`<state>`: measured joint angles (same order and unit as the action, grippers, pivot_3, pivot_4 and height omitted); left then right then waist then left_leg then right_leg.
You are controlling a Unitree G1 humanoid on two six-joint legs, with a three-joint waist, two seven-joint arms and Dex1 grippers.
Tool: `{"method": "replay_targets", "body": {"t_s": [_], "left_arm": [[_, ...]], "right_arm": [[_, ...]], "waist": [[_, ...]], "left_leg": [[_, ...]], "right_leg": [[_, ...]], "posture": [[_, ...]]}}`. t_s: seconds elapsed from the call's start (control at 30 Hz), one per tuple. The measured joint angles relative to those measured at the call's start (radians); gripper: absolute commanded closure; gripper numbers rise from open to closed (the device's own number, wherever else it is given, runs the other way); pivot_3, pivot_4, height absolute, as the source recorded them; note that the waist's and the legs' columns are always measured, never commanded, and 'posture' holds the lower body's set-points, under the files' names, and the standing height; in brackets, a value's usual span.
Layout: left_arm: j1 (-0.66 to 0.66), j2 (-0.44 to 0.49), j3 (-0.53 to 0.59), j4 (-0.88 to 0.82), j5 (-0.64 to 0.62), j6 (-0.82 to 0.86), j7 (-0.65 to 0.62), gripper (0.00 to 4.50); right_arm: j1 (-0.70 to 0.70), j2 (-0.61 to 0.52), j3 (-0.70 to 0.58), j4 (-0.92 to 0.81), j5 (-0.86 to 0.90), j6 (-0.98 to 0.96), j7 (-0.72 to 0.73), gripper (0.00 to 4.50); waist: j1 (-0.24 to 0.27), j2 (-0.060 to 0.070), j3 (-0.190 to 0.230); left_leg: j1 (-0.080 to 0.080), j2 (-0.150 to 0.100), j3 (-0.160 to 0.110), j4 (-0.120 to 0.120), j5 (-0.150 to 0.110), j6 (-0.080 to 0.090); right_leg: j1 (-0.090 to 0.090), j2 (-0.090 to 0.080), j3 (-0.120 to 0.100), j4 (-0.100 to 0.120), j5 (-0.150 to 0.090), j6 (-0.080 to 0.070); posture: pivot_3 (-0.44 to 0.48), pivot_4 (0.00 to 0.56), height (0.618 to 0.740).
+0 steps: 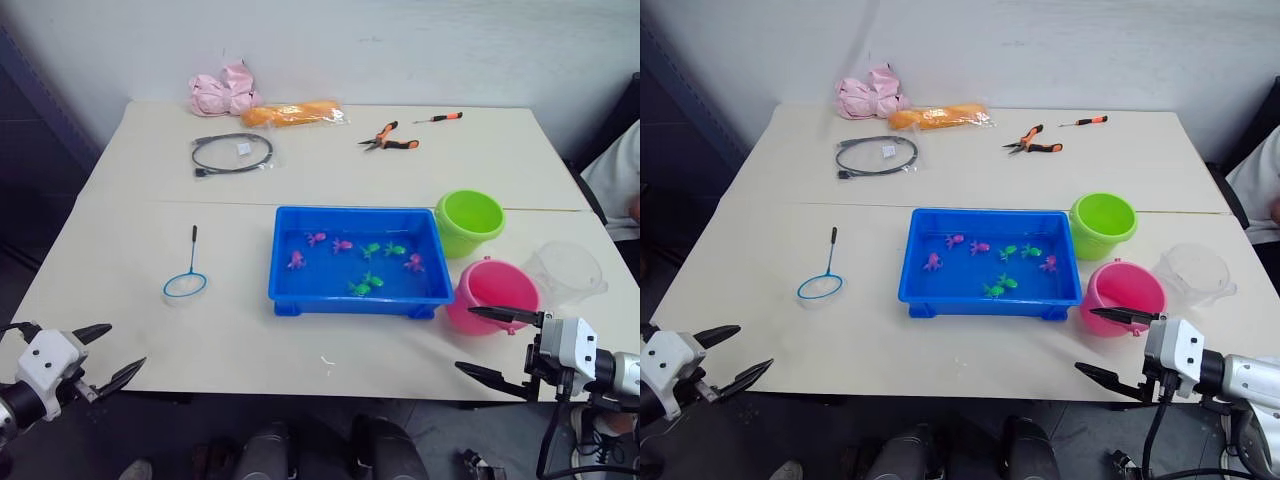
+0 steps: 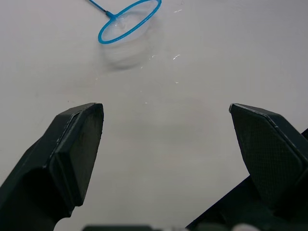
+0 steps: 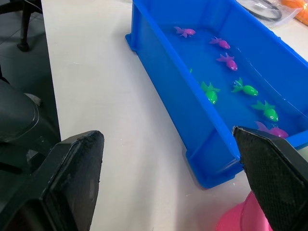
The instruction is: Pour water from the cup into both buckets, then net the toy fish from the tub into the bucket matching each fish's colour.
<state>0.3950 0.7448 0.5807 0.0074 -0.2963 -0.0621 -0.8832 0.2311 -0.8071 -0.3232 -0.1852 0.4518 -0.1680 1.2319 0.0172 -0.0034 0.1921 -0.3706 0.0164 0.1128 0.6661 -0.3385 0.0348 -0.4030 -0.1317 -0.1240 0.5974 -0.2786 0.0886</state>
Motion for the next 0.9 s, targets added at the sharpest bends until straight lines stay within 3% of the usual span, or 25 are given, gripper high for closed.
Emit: {"method": "replay_targets", "body": {"t_s": [0.17, 0.4, 0.5, 0.7, 0.9], "left_arm": [[-0.025, 0.011, 0.000, -0.045, -0.086, 0.086, -0.042, 0.03], [-0.069, 0.024, -0.023, -0.169, -0.223, 0.225, -0.119, 0.03], [-0.087, 0.016, -0.097, -0.243, -0.249, 0.268, -0.134, 0.03], [-0.173, -0.031, -0.271, -0.432, -0.299, 0.346, -0.116, 0.03], [-0.357, -0.068, -0.398, -0.490, -0.311, 0.410, -0.063, 0.03]], "right_arm": [[0.088, 0.030, -0.040, -0.071, 0.033, 0.046, -0.051, 0.00], [0.320, 0.093, -0.306, -0.166, 0.104, 0.116, -0.145, 0.00], [0.351, 0.158, -0.404, -0.155, 0.144, 0.164, -0.223, 0.00], [0.314, 0.279, -0.446, -0.037, 0.158, 0.266, -0.438, 0.00], [0.088, 0.319, -0.375, 0.183, 0.016, 0.281, -0.679, 0.00]], "waist": [[0.009, 0.000, 0.000], [0.007, 0.000, 0.000], [0.006, 0.000, -0.001], [0.002, 0.002, -0.002], [-0.011, 0.007, -0.006]], "left_leg": [[0.000, 0.000, -0.001, 0.000, 0.000, 0.000], [0.001, 0.000, 0.000, 0.000, 0.000, -0.001], [0.002, 0.000, 0.002, 0.000, 0.000, -0.001], [0.002, 0.000, 0.004, 0.000, 0.000, -0.001], [0.002, -0.001, 0.009, 0.001, 0.006, 0.003]], "right_leg": [[-0.001, 0.000, 0.000, 0.002, 0.000, 0.000], [0.001, 0.000, 0.001, 0.002, 0.000, 0.000], [0.001, 0.000, 0.003, 0.002, 0.000, 0.000], [-0.002, 0.001, 0.007, 0.004, 0.000, 0.000], [-0.005, 0.002, 0.010, 0.010, 0.000, 0.000]], "posture": [[0.000, 0.150, 0.740], [0.000, 0.150, 0.740], [0.000, 0.150, 0.740], [0.000, 0.150, 0.740], [0.000, 0.150, 0.740]]}}
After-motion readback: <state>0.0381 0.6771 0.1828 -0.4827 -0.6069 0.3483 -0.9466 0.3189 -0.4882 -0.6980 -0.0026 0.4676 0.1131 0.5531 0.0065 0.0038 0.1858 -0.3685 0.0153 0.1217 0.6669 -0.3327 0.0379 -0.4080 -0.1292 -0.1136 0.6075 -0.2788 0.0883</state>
